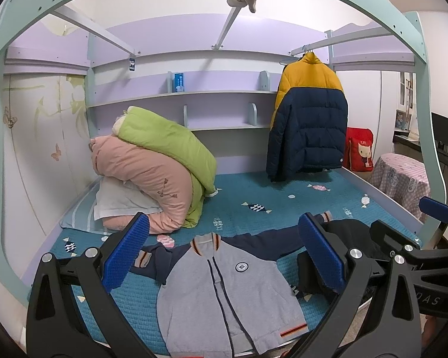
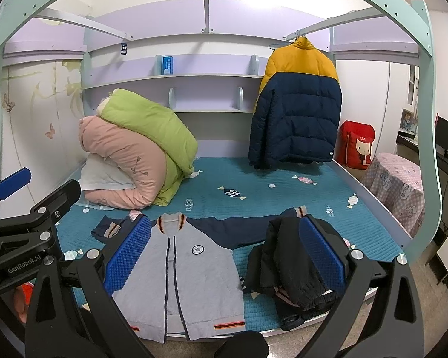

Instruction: Fold large clothes

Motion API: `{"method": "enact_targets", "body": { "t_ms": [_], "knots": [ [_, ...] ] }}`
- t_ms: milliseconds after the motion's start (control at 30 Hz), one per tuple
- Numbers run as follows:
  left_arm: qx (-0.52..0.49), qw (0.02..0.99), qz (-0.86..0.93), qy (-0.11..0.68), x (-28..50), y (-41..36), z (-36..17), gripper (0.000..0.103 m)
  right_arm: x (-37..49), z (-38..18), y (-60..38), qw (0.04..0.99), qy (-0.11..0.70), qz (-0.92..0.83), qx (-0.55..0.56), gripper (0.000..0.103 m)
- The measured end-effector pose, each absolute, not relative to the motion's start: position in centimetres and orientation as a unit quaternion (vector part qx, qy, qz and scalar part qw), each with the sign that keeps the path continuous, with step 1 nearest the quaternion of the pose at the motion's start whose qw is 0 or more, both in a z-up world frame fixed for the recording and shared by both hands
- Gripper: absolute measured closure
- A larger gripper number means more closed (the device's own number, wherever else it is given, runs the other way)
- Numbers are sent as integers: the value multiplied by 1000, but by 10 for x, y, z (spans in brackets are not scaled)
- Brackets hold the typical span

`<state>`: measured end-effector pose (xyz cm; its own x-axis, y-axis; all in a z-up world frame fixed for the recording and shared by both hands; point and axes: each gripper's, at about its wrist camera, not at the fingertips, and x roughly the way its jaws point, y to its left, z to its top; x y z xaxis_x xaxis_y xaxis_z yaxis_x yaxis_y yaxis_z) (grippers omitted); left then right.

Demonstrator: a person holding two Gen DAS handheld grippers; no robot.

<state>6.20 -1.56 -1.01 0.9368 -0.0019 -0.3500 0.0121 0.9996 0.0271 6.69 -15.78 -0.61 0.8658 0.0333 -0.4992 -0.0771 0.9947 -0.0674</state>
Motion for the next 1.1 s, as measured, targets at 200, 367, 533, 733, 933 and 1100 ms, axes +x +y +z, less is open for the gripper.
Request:
{"method": "enact_targets", "body": {
  "t_ms": [200,367,533,733,933,1100],
  "knots": [
    [11,984,-5,178,67,-16,-10,4,71,-5,-159,964,260,27,-43,7],
    [11,984,-4,179,68,-16,-8,4,71,-6,-159,964,260,25,-43,7],
    [11,984,-4,180,69,-17,-8,4,71,-6,-159,964,260,25,-45,7],
    [12,983,-1,183,76,-21,-11,4,72,-7,-162,964,263,25,-44,7],
    [11,982,0,188,76,-22,-17,4,72,-8,-163,963,264,25,-44,7],
    [11,981,1,191,74,-20,-20,4,74,-10,-161,962,267,25,-46,7]
  ]
}}
